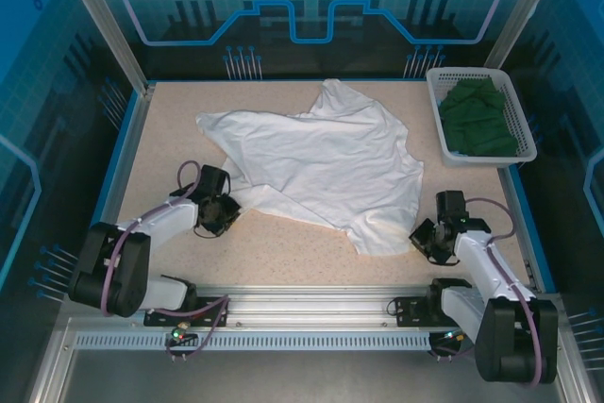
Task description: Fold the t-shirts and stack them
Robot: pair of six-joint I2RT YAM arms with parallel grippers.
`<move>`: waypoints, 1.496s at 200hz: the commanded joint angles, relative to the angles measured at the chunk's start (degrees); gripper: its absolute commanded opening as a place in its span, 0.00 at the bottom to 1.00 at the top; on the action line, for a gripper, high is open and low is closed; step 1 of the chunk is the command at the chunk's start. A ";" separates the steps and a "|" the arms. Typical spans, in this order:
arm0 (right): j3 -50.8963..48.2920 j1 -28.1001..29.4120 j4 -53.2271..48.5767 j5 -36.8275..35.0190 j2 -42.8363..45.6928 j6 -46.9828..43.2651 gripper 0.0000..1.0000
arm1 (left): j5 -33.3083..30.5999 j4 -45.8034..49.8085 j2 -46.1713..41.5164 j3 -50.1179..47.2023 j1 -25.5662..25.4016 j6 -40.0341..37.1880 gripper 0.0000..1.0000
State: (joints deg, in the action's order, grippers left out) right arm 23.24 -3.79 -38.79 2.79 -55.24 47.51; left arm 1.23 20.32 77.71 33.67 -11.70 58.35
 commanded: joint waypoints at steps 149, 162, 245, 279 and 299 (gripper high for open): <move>33.58 5.78 -21.02 -1.30 7.22 -5.30 0.00 | 4.05 32.68 -15.44 33.86 5.82 -19.94 0.00; 31.59 5.73 -22.74 0.02 9.20 -5.32 0.00 | 4.30 34.13 -18.40 29.32 5.82 -19.45 0.00; 18.77 6.03 -31.14 3.79 24.62 0.62 0.00 | 3.20 43.40 -41.10 6.59 5.90 -8.31 0.00; 18.04 6.04 -28.69 2.60 25.69 1.38 0.00 | -0.41 45.10 -43.51 6.72 5.91 -5.41 0.00; 20.08 6.02 -26.34 1.30 22.45 0.40 0.00 | -2.39 43.67 -42.43 7.91 6.05 -5.26 0.00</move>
State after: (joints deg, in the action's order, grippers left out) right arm 41.82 1.45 -67.61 5.06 -30.09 47.79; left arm 2.31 63.22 34.81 40.71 -6.42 51.09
